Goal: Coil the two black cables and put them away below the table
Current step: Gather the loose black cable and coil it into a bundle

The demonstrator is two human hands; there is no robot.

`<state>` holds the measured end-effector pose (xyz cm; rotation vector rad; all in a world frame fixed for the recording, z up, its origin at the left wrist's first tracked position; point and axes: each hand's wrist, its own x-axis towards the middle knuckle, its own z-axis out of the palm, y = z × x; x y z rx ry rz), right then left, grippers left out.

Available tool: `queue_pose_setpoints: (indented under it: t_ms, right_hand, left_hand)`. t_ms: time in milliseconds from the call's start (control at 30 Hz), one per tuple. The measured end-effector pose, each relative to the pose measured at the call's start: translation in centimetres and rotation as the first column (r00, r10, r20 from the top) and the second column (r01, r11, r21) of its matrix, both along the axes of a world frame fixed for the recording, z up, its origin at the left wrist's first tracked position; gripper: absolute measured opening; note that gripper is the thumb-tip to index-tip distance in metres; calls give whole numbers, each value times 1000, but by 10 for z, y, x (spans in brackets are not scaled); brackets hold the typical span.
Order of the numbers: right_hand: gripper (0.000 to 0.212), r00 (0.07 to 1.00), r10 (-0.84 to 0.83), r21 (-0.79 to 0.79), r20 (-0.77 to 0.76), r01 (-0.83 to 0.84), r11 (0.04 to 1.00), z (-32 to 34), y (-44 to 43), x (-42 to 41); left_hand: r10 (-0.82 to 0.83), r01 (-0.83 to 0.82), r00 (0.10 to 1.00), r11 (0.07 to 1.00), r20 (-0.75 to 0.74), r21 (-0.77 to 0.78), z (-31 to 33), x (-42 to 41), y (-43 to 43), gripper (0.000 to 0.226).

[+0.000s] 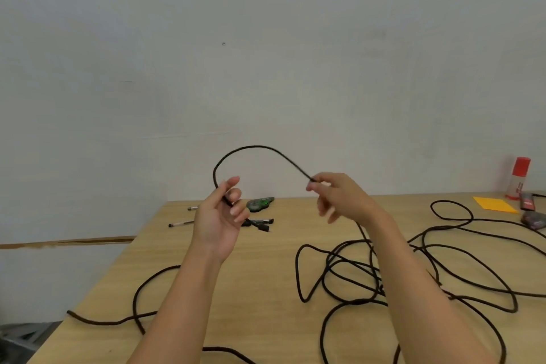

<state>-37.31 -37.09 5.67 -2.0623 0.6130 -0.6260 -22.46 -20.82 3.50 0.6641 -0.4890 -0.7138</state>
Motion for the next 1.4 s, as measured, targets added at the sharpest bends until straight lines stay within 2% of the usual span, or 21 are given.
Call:
queue_pose_setpoints:
  t_ms: [33,67,100,133,200,267,333,367,400,500,600,733,800,933,1033,1067,1100,1167,1267,1333,1400]
  right_hand:
    - [20,984,-72,-186,-165,41,982,-3,4,5]
    - [23,938,-152,-385,-310,23,923,-8,7,10]
    - [24,891,-220,-530,-397,-27,847,-15,11,15]
    - [25,855,-256,-604,-451,-81,793,-21,17,19]
    - [22,815,-231,-630,-531,-197,751,-31,31,26]
    - [17,813,-168,-636,-557,-288,716,-34,47,30]
    - [13,832,-96,-658,-547,-355,664,-31,62,32]
    - [13,840,-63,-663,-538,-376,647,-29,68,32]
    - [14,845,-40,-659,-534,-386,646,-27,71,33]
    - [15,873,18,-615,-487,-357,703,-23,71,28]
    - [14,921,78,-555,-383,-297,777,-17,69,23]
    - [11,983,17,-540,-185,-116,834,-5,59,19]
    - [9,998,-46,-480,-50,16,877,4,43,16]
    - [13,991,-100,-236,88,118,964,10,13,16]
    - [15,986,-136,-123,92,147,982,-3,3,25]
    - [17,987,-137,-100,79,144,985,-9,3,28]
    - [19,989,-133,-83,60,138,987,-14,3,32]
    - [23,992,-125,-70,9,126,990,-23,7,36]
    - [27,988,-126,-115,-85,116,987,-37,11,40]
    - [29,971,-157,-217,-183,116,969,-45,17,42]
    - [31,925,-177,-399,-335,31,916,-50,29,45]
  left_hand:
    - [-3,2,1000,1000,22,21,0,-3,-2,22]
    - [9,-11,999,999,47,39,1,-5,-3,22]
    - [37,-42,996,998,77,56,3,-7,-5,22]
    - [84,-94,989,992,119,78,5,-9,-8,23]
    - [190,-246,944,951,270,189,9,-12,-18,27]
    - [198,-432,820,830,538,353,6,-15,-29,33]
    - [14,-576,635,675,773,461,-4,-19,-37,38]
    - [-105,-602,551,638,828,481,-10,-20,-39,39]
    - [-203,-581,513,633,834,511,-16,-20,-38,39]
    - [-411,-338,597,650,689,681,-22,-21,-28,33]
    - [-548,-162,640,589,538,792,-16,-20,-20,31]
    - [-625,-60,670,493,401,868,-11,-10,-17,31]
    - [-676,69,672,462,301,884,-12,-6,-11,30]
    - [-731,436,668,534,137,725,-14,1,-1,30]
    - [-825,705,560,522,76,480,-13,6,-2,11]
    - [-858,789,510,495,60,364,-13,9,-4,9]
    - [-865,833,499,494,48,248,-13,11,-6,10]
    - [-802,798,597,597,28,87,-8,11,-9,4]
    - [-572,570,816,820,-78,-56,3,9,-8,17]
    - [-379,366,908,925,-180,-99,9,11,-9,9]
    - [-194,179,948,981,-253,-79,13,13,-13,15]
